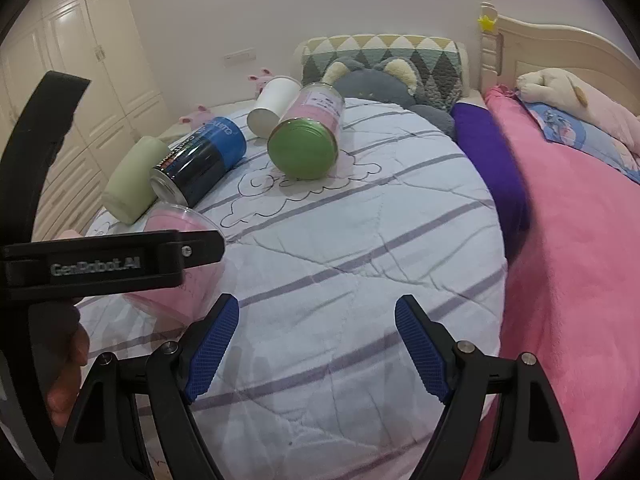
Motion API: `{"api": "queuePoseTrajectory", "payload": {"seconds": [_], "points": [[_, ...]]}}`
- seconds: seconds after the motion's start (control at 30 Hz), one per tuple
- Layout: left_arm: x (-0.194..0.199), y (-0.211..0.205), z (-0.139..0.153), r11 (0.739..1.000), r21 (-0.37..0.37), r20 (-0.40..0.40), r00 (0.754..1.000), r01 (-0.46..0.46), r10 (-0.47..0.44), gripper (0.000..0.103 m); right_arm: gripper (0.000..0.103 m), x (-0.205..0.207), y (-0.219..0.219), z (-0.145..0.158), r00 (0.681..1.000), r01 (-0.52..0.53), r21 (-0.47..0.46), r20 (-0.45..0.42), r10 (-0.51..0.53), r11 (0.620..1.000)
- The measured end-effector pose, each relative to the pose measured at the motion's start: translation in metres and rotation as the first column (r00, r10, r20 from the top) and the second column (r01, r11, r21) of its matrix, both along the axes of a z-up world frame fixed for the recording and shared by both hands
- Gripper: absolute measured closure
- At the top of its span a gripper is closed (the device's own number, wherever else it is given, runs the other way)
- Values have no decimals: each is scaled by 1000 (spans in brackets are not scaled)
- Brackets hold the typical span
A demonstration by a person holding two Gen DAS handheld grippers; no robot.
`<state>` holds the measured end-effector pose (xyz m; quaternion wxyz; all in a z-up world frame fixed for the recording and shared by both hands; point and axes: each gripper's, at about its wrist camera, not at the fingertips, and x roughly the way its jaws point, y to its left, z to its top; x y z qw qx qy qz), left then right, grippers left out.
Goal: Flip cup upright
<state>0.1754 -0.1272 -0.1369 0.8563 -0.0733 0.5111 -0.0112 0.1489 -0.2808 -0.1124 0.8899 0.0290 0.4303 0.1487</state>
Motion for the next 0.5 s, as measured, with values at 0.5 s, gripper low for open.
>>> {"api": "queuePoseTrajectory", "payload": {"seconds": [0.5], "points": [[-3,-5,13,995,89,111,993,41,-51,31,21,6,16,-3,998,-62,13,2,62,998]]}}
